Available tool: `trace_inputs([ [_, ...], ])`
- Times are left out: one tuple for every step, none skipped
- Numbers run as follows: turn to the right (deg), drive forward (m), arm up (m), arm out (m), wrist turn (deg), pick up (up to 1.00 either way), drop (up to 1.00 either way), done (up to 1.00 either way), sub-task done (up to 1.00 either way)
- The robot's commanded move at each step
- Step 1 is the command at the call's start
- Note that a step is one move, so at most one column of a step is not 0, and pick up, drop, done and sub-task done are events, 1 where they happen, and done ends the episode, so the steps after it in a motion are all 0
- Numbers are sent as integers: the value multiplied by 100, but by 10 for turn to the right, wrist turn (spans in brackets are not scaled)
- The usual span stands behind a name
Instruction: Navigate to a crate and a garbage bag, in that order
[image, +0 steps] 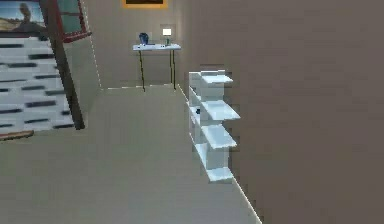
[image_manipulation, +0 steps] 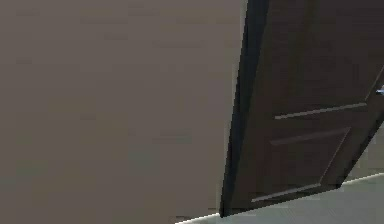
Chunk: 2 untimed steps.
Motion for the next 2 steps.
trace_inputs([
  [-60,0,0,0,0,0,0,0,0],
  [0,70,0,0,0,0,0,0,0],
])
